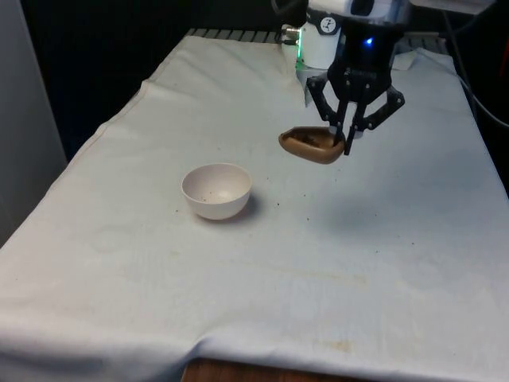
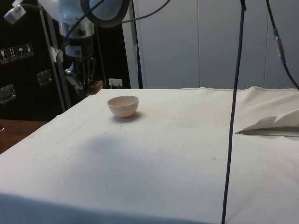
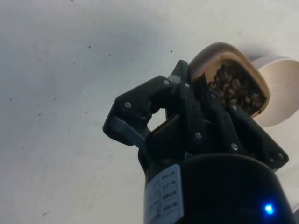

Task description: Pour the coffee beans from the cup into the bowl.

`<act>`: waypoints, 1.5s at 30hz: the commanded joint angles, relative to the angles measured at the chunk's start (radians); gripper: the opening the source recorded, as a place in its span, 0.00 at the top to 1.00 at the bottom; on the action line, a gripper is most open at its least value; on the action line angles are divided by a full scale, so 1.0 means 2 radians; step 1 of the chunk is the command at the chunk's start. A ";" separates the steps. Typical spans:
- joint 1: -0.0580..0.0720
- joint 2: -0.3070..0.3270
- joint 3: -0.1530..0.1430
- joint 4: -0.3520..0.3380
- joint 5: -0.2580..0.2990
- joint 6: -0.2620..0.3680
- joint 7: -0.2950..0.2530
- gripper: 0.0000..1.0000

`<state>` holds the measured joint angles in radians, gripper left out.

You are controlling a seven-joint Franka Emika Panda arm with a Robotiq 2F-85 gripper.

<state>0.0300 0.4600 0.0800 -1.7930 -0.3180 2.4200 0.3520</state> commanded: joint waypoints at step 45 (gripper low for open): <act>-0.028 -0.028 -0.029 -0.045 0.039 0.051 -0.048 0.99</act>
<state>-0.0160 0.4120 0.0120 -1.8720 -0.2540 2.5080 0.2670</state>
